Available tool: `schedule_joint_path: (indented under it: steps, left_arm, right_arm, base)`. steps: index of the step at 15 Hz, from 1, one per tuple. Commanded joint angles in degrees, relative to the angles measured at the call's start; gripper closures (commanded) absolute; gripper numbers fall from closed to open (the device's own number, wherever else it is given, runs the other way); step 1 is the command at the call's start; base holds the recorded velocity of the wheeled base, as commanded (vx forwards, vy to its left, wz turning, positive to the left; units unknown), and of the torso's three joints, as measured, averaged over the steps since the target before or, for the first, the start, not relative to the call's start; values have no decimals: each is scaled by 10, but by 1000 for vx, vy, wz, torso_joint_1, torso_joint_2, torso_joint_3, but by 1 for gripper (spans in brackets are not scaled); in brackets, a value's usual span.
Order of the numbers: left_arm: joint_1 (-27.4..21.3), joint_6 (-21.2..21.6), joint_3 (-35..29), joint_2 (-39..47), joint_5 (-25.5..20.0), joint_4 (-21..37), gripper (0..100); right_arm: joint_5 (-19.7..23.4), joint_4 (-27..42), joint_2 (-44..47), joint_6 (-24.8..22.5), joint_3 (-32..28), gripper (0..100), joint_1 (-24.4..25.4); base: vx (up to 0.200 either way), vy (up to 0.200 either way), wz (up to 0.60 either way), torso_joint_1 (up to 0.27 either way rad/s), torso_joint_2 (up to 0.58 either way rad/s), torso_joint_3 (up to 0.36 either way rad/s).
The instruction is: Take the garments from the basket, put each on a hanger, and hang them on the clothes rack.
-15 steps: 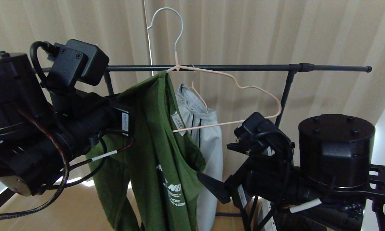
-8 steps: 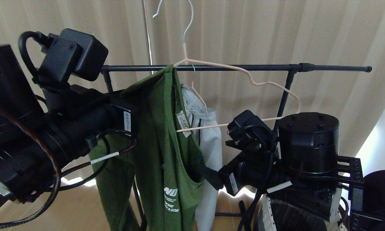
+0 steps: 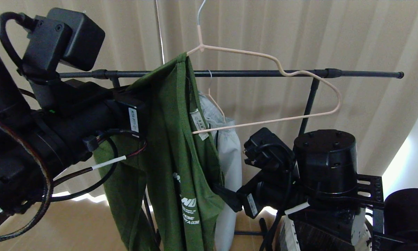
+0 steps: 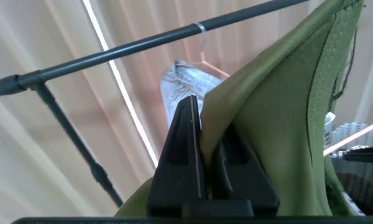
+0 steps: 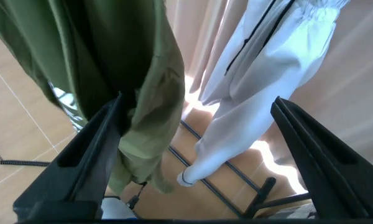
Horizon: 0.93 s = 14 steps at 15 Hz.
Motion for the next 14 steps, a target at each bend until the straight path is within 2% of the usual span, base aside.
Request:
schedule_joint_path:
  steps: [1, 5, 6, 11, 14]
  left_arm:
    - [-4, 0, -1, -6, 2, 0, 100]
    - [-3, 0, -3, -11, 2, -1, 100]
    - [-3, 0, -5, -11, 2, 0, 100]
    - [16, 3, 13, -15, 2, 1, 100]
    - [45, 36, 61, -40, 1, 0, 100]
  right_arm:
    - [-1, 1, 2, 0, 0, 0, 0]
    - [-3, 0, -9, 0, 18, 0, -8]
    - [-3, 0, -16, 0, 24, 100, -9]
    - [-25, 0, -54, 2, 50, 100, -40]
    - [-22, 0, -90, 1, 66, 100, -89]
  base:
    - [0, 0, 0, 0, 0, 0]
    - [0, 0, 0, 0, 0, 0]
    - [0, 0, 0, 0, 0, 0]
    - [0, 0, 0, 0, 0, 0]
    - [0, 0, 0, 0, 0, 0]
